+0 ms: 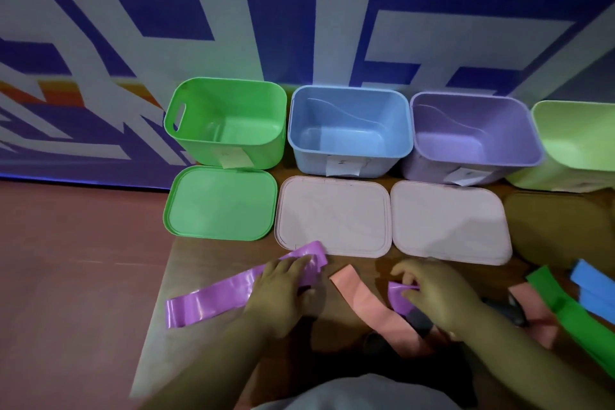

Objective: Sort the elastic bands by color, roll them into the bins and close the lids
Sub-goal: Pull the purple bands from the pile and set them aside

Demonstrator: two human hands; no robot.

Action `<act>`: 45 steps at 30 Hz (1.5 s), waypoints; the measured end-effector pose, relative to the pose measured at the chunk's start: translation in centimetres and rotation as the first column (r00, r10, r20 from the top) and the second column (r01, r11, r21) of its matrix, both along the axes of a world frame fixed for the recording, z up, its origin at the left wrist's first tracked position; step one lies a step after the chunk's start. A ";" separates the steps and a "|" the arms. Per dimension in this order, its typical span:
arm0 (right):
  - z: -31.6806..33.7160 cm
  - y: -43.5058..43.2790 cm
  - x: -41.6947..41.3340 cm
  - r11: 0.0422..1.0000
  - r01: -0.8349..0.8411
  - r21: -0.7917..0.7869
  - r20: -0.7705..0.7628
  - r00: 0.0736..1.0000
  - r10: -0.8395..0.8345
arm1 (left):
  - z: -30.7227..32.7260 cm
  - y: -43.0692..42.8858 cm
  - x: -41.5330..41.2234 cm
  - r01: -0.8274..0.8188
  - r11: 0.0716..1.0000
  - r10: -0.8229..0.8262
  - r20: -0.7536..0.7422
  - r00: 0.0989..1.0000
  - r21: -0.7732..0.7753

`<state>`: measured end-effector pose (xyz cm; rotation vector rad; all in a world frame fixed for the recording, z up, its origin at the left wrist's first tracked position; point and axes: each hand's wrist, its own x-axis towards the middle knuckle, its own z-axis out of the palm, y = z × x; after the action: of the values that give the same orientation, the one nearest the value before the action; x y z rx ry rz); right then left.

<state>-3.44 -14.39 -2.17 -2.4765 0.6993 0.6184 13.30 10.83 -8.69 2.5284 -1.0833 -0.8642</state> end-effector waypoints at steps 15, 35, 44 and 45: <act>9.2 0.9 -0.9 0.784 0.241 0.573 0.338 0.801 -0.493 | 8.1 -6.4 -6.9 -0.336 0.834 -0.030 -0.644 0.765 -0.438; 8.4 0.7 -2.7 0.572 0.158 0.805 0.253 0.780 -0.573 | 12.9 -5.1 -5.7 -0.384 0.745 0.099 -0.479 0.872 -0.546; 8.4 2.0 0.1 0.565 0.107 0.818 0.264 0.803 -0.534 | 15.2 -3.2 -3.7 -0.335 0.794 0.209 -0.290 0.934 -0.508; 8.3 2.1 0.4 0.566 0.109 0.817 0.266 0.800 -0.538 | 15.1 -2.9 -3.5 -0.329 0.808 0.232 -0.250 0.940 -0.490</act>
<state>-3.01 -12.30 6.10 -1.4996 0.5165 0.0560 9.84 7.95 6.36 2.0315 -0.7300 -0.5930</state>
